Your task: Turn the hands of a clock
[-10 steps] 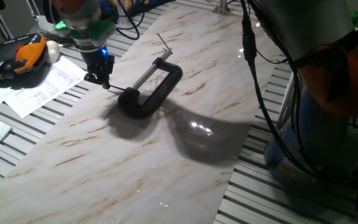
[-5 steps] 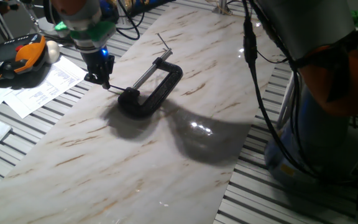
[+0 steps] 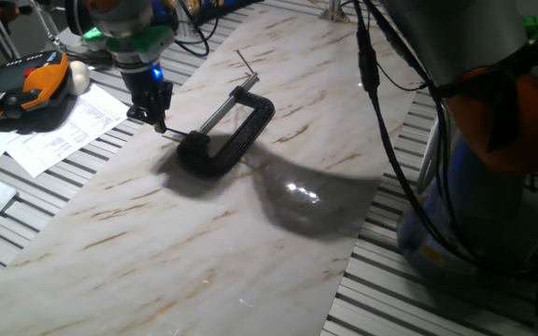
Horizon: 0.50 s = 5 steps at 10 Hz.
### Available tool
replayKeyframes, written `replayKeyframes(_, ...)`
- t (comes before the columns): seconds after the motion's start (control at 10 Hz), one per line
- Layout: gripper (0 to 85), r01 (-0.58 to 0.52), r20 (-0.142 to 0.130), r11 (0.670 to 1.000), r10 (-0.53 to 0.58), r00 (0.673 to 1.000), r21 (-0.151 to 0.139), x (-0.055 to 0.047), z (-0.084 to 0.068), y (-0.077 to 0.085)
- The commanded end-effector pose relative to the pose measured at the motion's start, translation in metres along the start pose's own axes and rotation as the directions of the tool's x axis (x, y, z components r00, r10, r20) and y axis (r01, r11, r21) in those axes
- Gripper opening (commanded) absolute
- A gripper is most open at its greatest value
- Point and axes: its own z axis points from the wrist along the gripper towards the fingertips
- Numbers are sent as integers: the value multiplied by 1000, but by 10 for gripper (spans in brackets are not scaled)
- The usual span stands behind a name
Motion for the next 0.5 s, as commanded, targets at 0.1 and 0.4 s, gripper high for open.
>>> replayKeyframes(0.1, 0, 11, 12, 1000, -11, 1000, -3, 12, -10, -2)
replayKeyframes(0.4, 0, 7, 82, 1000, -8, 997, 7, 35, -15, 7)
